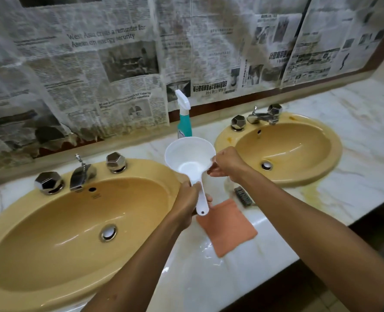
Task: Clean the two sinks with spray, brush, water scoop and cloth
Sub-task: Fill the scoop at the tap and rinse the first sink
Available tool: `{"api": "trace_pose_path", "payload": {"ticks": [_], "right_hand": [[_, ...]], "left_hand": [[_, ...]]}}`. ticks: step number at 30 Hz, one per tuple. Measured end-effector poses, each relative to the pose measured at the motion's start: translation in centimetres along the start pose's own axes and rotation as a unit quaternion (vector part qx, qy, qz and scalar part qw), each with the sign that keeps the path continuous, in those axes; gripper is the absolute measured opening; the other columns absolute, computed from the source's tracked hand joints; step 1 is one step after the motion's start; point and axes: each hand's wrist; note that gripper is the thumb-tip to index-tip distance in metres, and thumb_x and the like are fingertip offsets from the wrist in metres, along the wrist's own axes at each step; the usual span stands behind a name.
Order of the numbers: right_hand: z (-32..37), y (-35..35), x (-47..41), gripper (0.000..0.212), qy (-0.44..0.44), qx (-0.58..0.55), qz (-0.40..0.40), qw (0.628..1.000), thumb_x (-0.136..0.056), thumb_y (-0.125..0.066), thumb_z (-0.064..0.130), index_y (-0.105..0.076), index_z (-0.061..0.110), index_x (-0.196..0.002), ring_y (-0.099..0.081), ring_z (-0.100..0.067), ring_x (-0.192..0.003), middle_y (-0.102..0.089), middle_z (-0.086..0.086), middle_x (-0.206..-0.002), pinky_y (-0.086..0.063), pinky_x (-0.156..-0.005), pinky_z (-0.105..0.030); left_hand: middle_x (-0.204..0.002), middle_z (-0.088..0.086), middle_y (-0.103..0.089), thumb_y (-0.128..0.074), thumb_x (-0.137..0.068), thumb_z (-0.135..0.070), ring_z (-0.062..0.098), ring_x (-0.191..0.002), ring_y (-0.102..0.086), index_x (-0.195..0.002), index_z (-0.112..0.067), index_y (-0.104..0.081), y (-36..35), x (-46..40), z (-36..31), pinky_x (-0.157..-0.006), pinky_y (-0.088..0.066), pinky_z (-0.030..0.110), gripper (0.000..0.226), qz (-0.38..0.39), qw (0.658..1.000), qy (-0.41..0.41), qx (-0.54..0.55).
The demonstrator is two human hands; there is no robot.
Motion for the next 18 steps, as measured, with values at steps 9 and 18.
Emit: {"api": "trace_pose_path", "payload": {"ticks": [9, 18], "right_hand": [[-1.7, 2.9, -2.6, 0.011, 0.0, -0.043, -0.003, 0.999, -0.092, -0.055, -0.001, -0.063, -0.007, -0.089, -0.063, -0.026, -0.055, -0.066, -0.026, -0.085, -0.053, -0.048, -0.03], [-8.5, 3.5, -0.3, 0.018, 0.1, 0.083, 0.026, 0.991, -0.093, -0.045, 0.006, -0.057, 0.007, -0.079, -0.059, -0.015, -0.06, -0.063, -0.005, -0.074, -0.048, -0.053, -0.025]], "left_hand": [[-0.074, 0.011, -0.063, -0.039, -0.106, -0.038, 0.024, -0.054, -0.061, -0.113, -0.009, -0.056, -3.3, -0.5, 0.6, -0.046, -0.05, 0.027, 0.034, 0.029, 0.996, 0.002, -0.085], [-0.084, 0.013, -0.073, -0.04, -0.1, -0.007, 0.021, -0.061, -0.066, -0.13, -0.015, -0.056, -0.7, -1.8, 2.5, -0.049, -0.049, 0.025, 0.035, 0.008, 0.975, -0.045, -0.217]]}}
Point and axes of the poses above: each hand's wrist, its own x-axis away from the middle knuckle, its own y-axis out of the back of the hand, z = x × y
